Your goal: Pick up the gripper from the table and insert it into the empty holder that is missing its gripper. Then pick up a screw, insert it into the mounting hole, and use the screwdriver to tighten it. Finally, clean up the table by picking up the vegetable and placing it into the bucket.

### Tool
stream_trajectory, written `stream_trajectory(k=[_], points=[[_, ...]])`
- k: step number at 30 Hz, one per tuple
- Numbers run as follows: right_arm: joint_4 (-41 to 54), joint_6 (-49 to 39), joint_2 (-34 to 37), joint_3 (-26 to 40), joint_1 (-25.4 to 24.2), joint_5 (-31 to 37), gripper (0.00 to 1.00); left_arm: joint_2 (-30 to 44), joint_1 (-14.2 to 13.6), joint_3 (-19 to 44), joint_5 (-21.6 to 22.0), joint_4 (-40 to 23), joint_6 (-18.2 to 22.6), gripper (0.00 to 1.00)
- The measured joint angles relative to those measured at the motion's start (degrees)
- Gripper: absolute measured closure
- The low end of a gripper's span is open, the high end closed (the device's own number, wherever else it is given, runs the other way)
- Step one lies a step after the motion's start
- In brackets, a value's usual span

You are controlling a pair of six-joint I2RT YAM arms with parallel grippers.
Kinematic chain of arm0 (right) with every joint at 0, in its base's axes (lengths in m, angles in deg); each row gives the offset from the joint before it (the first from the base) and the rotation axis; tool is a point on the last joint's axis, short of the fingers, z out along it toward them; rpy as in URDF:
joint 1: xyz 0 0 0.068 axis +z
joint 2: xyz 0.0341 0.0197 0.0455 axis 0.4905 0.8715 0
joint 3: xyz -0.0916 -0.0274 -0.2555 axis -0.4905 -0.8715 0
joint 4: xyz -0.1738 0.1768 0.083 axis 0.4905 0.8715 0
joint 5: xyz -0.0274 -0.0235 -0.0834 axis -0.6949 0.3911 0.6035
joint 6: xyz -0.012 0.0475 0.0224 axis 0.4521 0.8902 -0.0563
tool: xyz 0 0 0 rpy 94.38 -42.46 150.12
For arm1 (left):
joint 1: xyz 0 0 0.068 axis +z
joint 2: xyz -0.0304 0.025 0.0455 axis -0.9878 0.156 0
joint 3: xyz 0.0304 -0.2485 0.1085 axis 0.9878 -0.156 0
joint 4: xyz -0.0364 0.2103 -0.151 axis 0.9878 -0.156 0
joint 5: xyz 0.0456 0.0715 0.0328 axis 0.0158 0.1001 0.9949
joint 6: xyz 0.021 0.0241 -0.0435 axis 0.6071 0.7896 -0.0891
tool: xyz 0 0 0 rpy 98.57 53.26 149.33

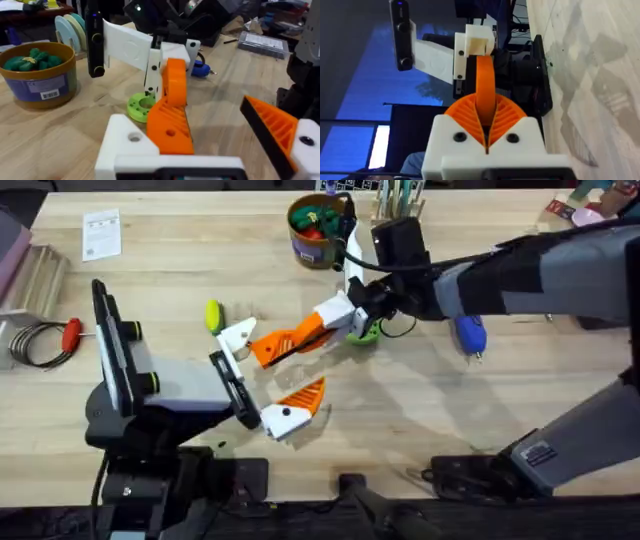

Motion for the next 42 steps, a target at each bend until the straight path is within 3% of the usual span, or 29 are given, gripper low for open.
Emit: stream_trajectory(k=[42], points=[[0.77,-0.85,0.00,3.13,0.42,0.17,0.993,0.00,0.00,0.00,0.33,0.04,0.07,0.015]])
